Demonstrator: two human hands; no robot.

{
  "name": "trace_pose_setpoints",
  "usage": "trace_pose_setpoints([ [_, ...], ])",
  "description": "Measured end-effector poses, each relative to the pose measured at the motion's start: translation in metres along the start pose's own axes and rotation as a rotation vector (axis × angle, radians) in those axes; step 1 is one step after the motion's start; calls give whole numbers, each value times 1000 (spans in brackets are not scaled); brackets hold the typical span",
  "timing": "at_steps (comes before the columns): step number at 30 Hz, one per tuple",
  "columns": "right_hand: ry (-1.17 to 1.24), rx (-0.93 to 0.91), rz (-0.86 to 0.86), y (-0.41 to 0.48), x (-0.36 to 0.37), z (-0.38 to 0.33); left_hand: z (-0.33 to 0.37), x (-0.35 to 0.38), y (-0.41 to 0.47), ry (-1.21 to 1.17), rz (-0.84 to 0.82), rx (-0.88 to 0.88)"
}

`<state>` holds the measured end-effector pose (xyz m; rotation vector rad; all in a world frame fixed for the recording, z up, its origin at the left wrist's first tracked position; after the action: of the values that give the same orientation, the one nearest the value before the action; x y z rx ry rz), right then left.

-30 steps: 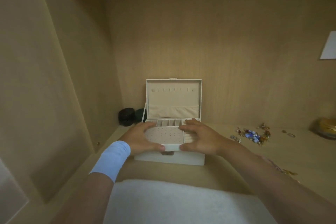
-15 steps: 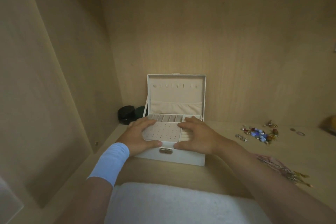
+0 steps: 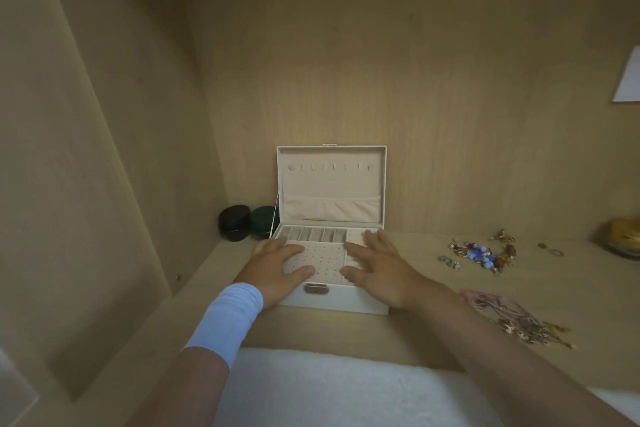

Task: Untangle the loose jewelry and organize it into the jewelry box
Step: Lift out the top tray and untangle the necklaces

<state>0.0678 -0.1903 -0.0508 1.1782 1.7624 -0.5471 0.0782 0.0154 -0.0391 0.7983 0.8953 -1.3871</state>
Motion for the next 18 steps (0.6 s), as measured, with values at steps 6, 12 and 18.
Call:
trace_pose_setpoints([
  [6,-12,16,20,-22,-22,29,34,23,-11,96,-12,32],
  [12,47,-28,19,-35,-39,31,75,18,-16,280,89,105],
  [18,7,-65,273,-77,-114,58,177,29,-39,8,167,451],
])
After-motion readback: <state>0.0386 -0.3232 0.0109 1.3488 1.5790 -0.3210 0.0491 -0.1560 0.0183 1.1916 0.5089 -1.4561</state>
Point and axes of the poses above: each hand's wrist, its own y-axis towards the middle knuckle, its own x-axis out of the palm, z = x × y, the point moved 8 cm from there along y, towards the middle knuckle, and after that the axes turned 14 degrees about -x, right-handed, at the moved point
